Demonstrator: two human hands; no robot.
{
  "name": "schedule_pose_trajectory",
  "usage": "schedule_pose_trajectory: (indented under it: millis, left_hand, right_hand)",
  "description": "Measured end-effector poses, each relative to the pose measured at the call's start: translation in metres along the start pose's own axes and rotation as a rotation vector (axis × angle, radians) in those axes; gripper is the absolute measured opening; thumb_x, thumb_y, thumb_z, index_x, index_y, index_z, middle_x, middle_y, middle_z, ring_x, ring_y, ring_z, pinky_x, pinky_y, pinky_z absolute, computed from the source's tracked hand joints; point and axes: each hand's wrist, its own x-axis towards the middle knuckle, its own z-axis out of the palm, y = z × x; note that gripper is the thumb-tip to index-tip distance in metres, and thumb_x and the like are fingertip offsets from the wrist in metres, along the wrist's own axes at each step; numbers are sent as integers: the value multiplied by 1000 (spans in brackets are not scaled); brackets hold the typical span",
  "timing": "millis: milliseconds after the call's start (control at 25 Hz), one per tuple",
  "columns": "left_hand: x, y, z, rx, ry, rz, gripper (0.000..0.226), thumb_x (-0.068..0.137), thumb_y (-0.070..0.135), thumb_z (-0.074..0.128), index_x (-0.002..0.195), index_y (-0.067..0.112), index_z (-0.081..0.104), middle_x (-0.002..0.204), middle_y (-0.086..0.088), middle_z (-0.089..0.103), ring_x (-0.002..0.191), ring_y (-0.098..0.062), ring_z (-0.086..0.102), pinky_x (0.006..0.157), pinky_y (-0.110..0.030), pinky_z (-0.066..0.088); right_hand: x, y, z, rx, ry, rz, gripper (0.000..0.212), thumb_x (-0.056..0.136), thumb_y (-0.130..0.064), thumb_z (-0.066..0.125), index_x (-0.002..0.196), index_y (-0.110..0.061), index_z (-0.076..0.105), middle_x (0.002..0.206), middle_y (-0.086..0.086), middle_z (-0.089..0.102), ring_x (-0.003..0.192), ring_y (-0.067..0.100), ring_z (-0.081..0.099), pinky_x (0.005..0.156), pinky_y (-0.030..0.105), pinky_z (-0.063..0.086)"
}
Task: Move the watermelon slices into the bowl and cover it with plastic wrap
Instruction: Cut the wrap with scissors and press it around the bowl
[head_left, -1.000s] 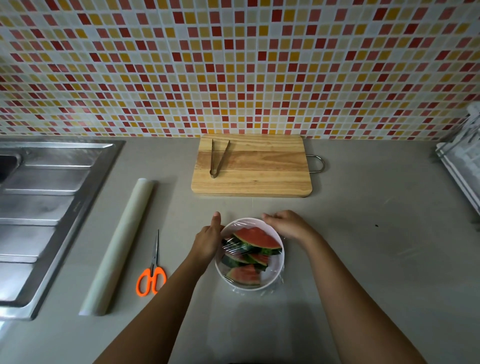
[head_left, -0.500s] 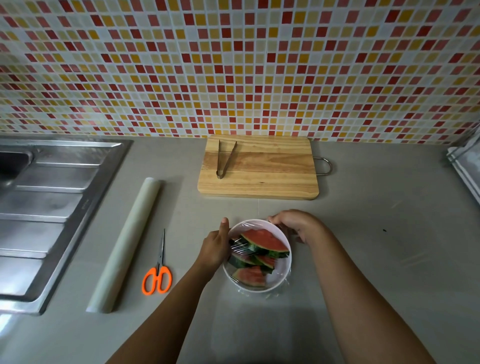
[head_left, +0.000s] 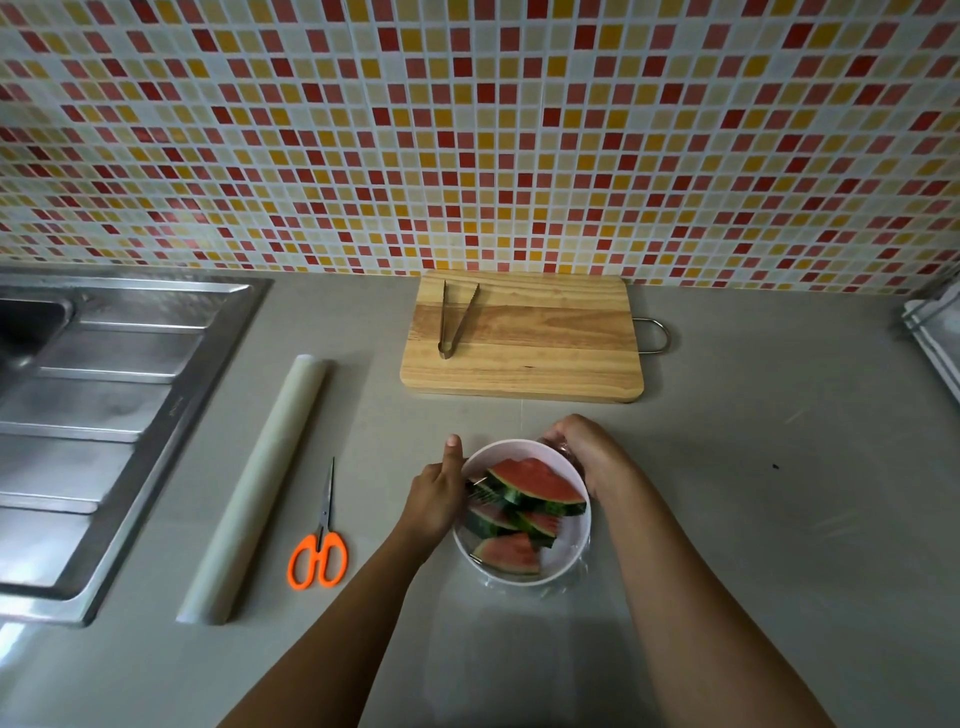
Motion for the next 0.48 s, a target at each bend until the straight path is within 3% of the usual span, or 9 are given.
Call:
schedule_pose_trajectory:
  millis: [120,280,480]
  left_hand:
    - [-3,0,-1,-103,-55,21,78,90,60,4,106,23,71,105,-8,70,99,-19,63,86,-30,47]
    - [-15,-5,8,-232,105,134,71,90,60,12,133,21,52,133,0,57,121,-14,51,97,-27,39]
    - [-29,-9,25,-140,155,256,61,90,58,20,138,28,43,128,13,49,120,-5,46,98,-21,39]
  right_hand:
    - [-2,-4,-1,62,-33,25,16,83,-21,49,72,-12,56,57,4,58,45,21,51,52,25,42]
    - [0,-2,-1,-183,6,-132,17,76,-10,60,60,-13,61,60,7,60,54,24,55,58,30,43]
    - [9,8,7,8,102,-141,18,81,-6,60,65,-13,57,68,9,58,59,22,52,56,26,40]
